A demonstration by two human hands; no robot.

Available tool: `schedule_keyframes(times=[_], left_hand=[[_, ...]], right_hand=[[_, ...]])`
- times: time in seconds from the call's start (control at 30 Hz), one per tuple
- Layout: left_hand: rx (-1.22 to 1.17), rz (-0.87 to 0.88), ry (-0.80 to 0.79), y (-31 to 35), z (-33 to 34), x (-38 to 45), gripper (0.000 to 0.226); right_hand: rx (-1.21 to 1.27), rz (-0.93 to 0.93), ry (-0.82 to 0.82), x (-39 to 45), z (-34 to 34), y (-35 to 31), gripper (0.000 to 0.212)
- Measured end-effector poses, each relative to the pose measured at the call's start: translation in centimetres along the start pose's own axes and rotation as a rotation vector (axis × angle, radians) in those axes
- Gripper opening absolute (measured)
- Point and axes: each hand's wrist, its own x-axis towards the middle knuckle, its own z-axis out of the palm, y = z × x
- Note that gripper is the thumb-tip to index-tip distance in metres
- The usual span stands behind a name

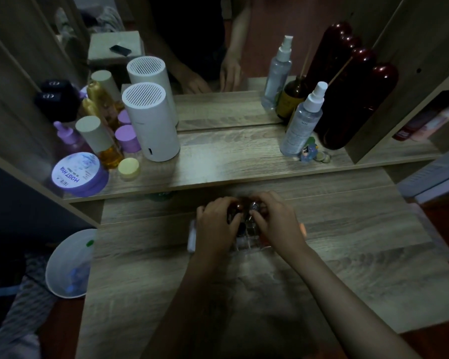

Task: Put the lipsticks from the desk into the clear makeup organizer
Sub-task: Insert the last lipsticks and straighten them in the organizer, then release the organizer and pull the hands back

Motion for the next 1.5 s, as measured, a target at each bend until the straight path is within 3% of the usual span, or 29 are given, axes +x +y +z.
schedule_keyframes(times=[0.2, 0.47, 0.57, 0.67, 0.77, 1.0, 1.17, 1.27, 1.5], left_hand=[[0.005, 0.013, -0.041, -0.3, -0.2, 0.1, 0.028], [-0.060, -0.015, -0.116, -0.5, -1.9, -0.6, 0.063], [-0.091, -0.045, -0.111, -0.5, -3.6, -1.7, 0.070], [-0.085, -0.007, -0.002, 0.3, -6.1, -2.5, 0.066], [-0.064, 0.115, 0.120, 3.6, -8.5, -1.6, 0.061], [-0.228, 0.461, 0.210, 18.6, -10.7, 2.5, 0.055], [-0.274, 0.581, 0.265, 24.2, -10.7, 3.1, 0.050], [-0.257, 0.457, 0.301, 20.5, -10.1, 2.0, 0.047], [-0.146, -0.279, 0.260, 3.2, -6.5, -4.1, 0.037]], right_hand=[[-0.025, -0.008, 0.022, -0.6, -0.6, -0.1, 0.038], [-0.041, 0.006, 0.031, -1.9, -3.3, 0.0, 0.057], [-0.011, -0.027, 0.067, -2.8, -5.2, 0.2, 0.054], [-0.041, -0.047, 0.139, -3.8, -7.8, 0.9, 0.044], [-0.111, -0.073, 0.241, -4.5, -11.7, 1.3, 0.042], [-0.165, -0.101, 0.565, -5.6, -24.5, 0.6, 0.046], [-0.152, -0.129, 0.623, -7.0, -28.6, 0.6, 0.040], [-0.046, -0.114, 0.510, -7.0, -25.1, 1.9, 0.035], [0.326, 0.238, 0.154, -7.4, -10.5, 7.6, 0.027]])
